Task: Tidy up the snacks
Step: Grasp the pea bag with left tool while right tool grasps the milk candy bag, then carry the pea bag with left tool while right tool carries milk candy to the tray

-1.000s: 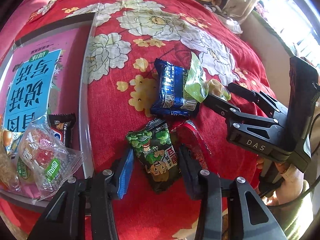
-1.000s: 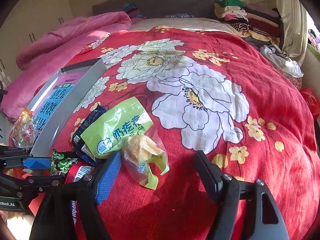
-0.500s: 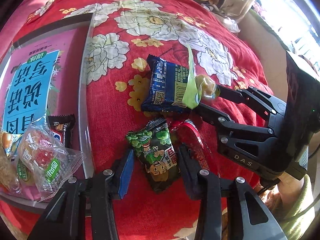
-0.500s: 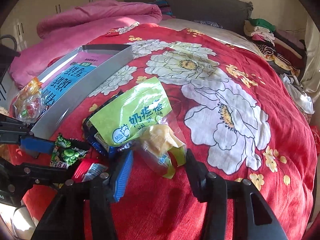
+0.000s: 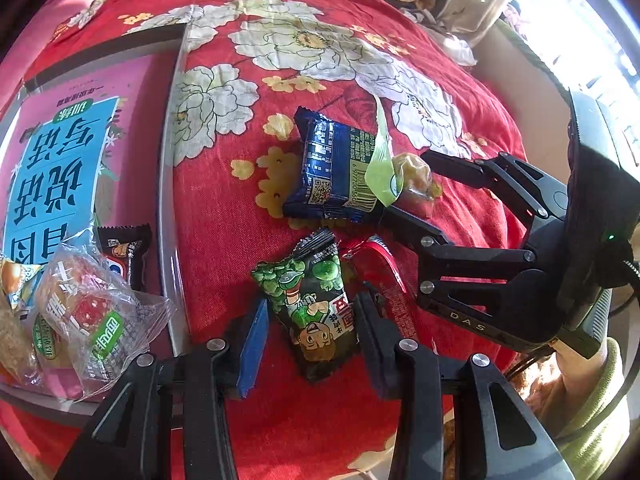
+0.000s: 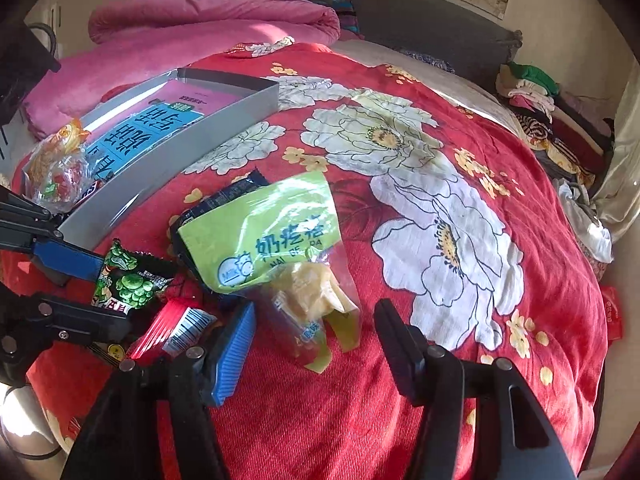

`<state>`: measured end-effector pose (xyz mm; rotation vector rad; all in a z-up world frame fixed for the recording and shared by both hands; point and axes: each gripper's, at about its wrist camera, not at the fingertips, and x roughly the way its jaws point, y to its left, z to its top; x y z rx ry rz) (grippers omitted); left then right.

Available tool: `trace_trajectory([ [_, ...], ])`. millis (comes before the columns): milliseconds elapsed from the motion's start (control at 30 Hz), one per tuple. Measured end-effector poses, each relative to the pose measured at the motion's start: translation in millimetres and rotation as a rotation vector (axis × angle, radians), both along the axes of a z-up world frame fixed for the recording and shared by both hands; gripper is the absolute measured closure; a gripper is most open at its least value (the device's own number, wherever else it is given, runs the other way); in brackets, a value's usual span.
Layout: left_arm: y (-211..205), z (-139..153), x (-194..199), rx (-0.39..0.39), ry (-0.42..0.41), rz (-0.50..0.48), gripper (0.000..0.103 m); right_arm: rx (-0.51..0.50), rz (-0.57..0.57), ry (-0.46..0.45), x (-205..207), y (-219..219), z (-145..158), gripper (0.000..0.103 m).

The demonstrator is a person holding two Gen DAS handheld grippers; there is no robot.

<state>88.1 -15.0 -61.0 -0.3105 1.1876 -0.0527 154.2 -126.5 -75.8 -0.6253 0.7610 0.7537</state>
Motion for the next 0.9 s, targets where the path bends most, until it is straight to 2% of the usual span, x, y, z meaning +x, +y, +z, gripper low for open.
trace_trajectory([
  [100,0,0,-1,0.004,-0.002,-0.004,0.059,-0.006,0.031,0.003,2,6,-2,0.043],
  [167,0,0,0,0.004,-0.005,-0.003,0.06,0.02,0.029,0.034,5,5,-2,0.057],
  [300,-3,0,1,0.019,-0.01,-0.011,0.062,0.121,-0.012,0.115,13,-9,3,0.067],
  [467,0,3,0,0.006,-0.025,-0.005,0.067,0.341,-0.096,0.247,21,-40,18,0.068],
  [633,5,14,-4,-0.017,-0.051,-0.004,0.068,0.517,-0.143,0.291,20,-62,36,0.068],
  [900,15,32,-13,-0.022,-0.091,0.014,0.069,0.587,-0.141,0.255,3,-64,58,0.068],
])
